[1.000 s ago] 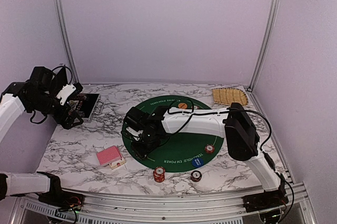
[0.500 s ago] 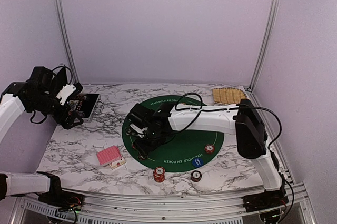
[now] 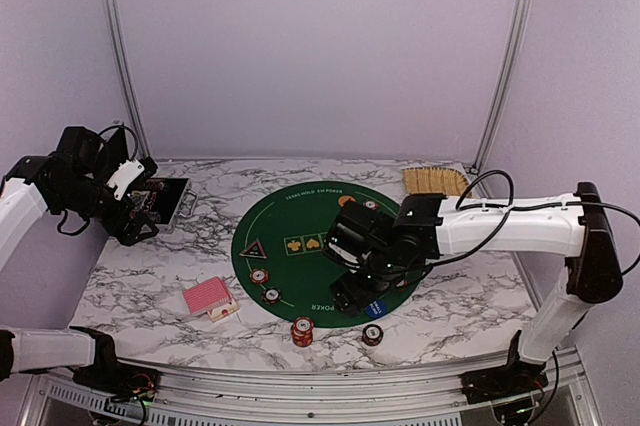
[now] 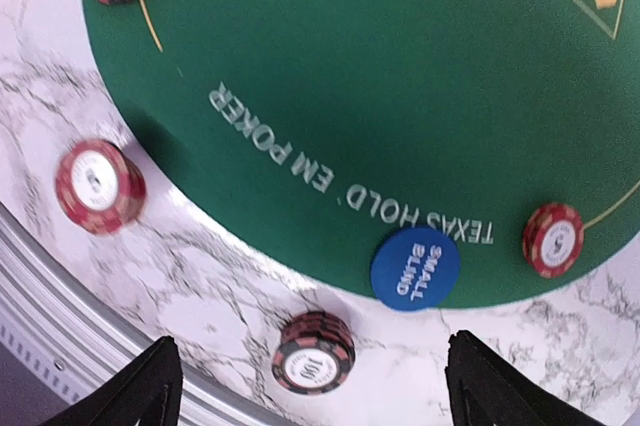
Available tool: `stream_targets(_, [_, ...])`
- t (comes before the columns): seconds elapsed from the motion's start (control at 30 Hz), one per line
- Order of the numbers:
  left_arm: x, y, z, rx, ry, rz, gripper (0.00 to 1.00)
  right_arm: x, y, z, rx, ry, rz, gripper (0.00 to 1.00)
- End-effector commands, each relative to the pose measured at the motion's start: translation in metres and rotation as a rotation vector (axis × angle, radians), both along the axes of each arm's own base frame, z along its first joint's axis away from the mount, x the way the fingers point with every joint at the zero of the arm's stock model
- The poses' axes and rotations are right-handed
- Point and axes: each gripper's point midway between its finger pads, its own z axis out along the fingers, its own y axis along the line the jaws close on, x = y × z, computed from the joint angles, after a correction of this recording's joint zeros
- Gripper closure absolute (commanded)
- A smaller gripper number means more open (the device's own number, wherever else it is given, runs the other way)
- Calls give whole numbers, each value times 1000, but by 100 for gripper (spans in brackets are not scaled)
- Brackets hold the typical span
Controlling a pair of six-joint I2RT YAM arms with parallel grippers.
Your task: Distribute texas hold em gaming equipment
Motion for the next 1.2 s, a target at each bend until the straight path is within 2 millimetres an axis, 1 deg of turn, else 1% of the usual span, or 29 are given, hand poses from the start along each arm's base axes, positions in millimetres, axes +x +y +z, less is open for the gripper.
stream_targets(0.0, [-3, -4, 1, -12, 15, -15, 1, -17, -30, -9, -23, 60, -70, 10])
stream_targets(0.13, [-3, -4, 0, -14, 19, -16, 1, -26, -42, -21, -37, 85, -87, 9])
stream_targets(0.33, [-4, -4, -1, -17, 23, -15, 1, -31, -37, -39, -24, 117, -76, 10])
stream_targets(0.47, [-5, -4, -3, -14, 26, -15, 1, -33, -30, -42, 0, 130, -61, 18])
stream_targets(0.63, [-6, -4, -5, -11, 32, -17, 1, -34, -27, -51, -12, 139, -51, 23])
stream_targets(0.83, [-4, -3, -3, -9, 26, -17, 1, -35, -28, -63, -38, 148, -45, 27])
stream_targets(1.17, [-5, -1, -3, 2, 20, -13, 1, -38, -33, -72, -57, 156, -46, 40])
